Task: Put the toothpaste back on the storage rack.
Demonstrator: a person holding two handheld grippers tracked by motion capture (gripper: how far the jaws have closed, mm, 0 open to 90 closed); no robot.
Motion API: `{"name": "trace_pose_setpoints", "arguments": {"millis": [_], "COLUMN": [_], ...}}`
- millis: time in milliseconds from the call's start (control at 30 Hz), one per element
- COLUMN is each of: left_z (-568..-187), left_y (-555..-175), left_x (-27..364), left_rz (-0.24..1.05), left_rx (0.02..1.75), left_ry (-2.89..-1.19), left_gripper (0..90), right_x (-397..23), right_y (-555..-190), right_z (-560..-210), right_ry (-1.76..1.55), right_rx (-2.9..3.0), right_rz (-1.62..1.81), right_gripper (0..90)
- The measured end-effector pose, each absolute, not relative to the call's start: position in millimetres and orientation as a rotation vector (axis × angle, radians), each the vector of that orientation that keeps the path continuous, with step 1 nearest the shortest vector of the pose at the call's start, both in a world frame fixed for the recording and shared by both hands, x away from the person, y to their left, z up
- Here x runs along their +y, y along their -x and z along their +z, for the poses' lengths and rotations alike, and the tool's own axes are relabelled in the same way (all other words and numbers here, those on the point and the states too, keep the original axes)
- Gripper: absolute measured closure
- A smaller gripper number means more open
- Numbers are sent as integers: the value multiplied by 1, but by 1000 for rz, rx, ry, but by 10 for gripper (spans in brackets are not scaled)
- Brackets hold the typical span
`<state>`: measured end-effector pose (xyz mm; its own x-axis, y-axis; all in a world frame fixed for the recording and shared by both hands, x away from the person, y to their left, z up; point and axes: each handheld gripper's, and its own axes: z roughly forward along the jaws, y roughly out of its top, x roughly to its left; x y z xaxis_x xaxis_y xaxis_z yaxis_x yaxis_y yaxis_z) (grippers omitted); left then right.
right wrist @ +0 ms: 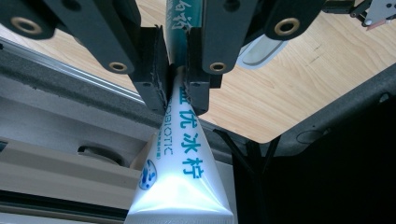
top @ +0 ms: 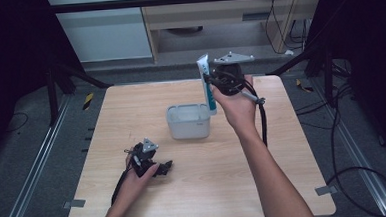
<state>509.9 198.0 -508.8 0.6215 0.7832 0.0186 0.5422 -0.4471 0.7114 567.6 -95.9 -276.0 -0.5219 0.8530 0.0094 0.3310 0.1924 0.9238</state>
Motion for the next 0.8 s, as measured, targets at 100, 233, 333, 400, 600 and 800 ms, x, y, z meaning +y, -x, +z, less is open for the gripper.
{"name": "trace_pose_setpoints", "arguments": {"millis": [100, 233, 333, 400, 600, 800], "left_z": [-509, -509, -509, -509, -509, -509], "left_y": [-510, -510, -510, -510, -510, -510], "left_x": [198, 198, 198, 198, 198, 198], "left_rz": [456, 456, 456, 456, 456, 456], "left_rx": [1035, 1034, 1034, 1035, 1034, 1034], "left_ry": [-2162, -2163, -2163, -2162, -2163, -2163], "left_gripper": [0, 0, 0, 0, 0, 0], "right_x": [-95, -92, -89, -86, -82, -79], "right_y": [-569, -571, -573, -574, -576, -577], "right_z": [-277, -278, -279, -280, -282, -283], "right_ry": [-1105, -1103, -1096, -1092, -1087, -1084], "right_rx": [1949, 1943, 1945, 1943, 1941, 1933], "right_rz": [1313, 1325, 1331, 1334, 1347, 1361], "right_gripper": [802, 802, 802, 802, 802, 802]}}
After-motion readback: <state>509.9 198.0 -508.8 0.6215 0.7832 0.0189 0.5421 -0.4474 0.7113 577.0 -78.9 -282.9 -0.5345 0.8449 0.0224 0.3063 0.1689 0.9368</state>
